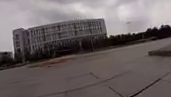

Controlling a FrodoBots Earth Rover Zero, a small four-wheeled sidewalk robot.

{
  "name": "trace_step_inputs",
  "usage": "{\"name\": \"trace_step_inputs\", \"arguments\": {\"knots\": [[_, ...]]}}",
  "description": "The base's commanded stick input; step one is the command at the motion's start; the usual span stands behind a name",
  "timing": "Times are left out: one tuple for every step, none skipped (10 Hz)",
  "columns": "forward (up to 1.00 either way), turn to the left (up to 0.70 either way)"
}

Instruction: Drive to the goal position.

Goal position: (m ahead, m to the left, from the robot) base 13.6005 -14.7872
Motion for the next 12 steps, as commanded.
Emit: {"name": "trace_step_inputs", "arguments": {"knots": [[0.7,-0.31],[0.7,-0.35],[0.7,-0.35],[0.7,-0.16],[0.7,0.0],[0.7,0.0],[0.7,0.0],[0.7,0.0],[0.7,0.0],[0.7,0.0],[0.7,0.0],[0.7,0.0]]}}
